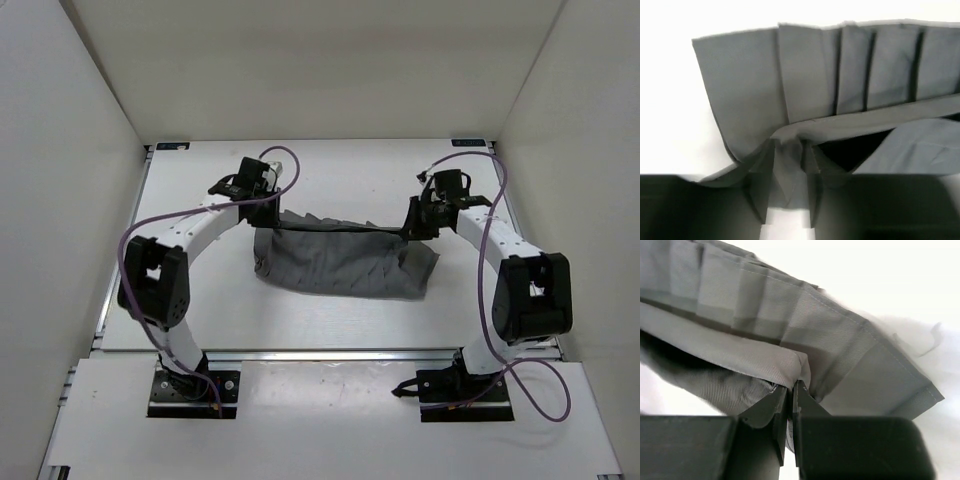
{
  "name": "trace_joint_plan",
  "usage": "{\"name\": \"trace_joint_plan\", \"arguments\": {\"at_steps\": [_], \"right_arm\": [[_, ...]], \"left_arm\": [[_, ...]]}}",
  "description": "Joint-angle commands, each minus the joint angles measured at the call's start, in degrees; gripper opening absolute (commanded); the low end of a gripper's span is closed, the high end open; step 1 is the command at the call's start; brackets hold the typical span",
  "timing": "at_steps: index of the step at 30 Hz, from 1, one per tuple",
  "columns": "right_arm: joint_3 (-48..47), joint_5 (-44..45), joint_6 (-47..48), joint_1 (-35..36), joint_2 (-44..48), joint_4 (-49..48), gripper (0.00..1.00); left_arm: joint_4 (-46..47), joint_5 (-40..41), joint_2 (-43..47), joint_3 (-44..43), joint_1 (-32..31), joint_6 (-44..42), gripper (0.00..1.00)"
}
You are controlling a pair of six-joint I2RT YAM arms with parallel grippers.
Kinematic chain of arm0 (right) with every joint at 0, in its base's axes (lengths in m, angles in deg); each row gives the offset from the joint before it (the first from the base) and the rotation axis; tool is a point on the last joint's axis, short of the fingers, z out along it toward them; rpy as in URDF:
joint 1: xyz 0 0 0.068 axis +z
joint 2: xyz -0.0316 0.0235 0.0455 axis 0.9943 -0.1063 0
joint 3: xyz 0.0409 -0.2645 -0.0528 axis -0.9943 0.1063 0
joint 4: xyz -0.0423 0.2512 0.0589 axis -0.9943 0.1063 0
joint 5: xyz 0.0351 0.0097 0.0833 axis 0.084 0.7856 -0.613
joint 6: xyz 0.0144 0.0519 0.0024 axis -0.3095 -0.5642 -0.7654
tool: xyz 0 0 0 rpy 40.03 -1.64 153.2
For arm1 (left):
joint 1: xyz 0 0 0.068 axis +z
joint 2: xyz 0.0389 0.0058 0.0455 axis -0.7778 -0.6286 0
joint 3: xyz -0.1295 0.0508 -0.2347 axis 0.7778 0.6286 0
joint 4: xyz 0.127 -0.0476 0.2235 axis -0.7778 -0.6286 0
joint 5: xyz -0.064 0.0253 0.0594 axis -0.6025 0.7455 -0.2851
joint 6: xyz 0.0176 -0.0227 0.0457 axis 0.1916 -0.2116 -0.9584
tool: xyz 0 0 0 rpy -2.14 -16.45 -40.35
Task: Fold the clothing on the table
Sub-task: Fold the skirt
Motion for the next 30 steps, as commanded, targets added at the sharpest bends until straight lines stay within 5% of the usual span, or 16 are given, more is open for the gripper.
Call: {"name": "trace_joint_plan", "arguments": {"at_steps": [1, 3, 5, 10, 15, 19, 30], "right_arm": [[-2.96, 2.5, 2.43, -1.27, -1.99, -1.63, 0.0], [-3.31, 2.5, 2.25, -2.49, -3.58, -1.2, 0.18], [-4.27, 1.45, 2.16, -3.02, -4.2, -1.54, 0.58], [-8.13, -0.06, 2.25, -5.14, -2.36, -3.48, 0.88], [-9.38, -3.29, 1.81, -4.62, 0.54, -5.32, 0.83], [-6.75, -0.51, 4.7, 1.43, 0.72, -4.72, 0.7], [0.82, 3.81, 6.38, 5.32, -2.53, -4.97, 0.72]], "left_arm": [[2.03, 3.37, -4.2, -5.89, 1.39, -1.17, 0.47], [0.63, 3.9, -7.2, -9.74, 2.27, -0.65, 0.73], [-1.91, 6.42, -10.62, -15.1, 2.19, -0.9, 0.96], [-3.68, 9.17, -11.26, -20.57, 2.62, -2.31, 0.98], [-1.93, 12.86, -4.42, -16.54, 2.45, -1.52, 0.93], [2.98, 8.22, 2.8, -6.11, 1.75, 1.2, 0.57], [16.87, -1.01, 7.38, 13.08, -0.89, 4.98, 0.74]]}}
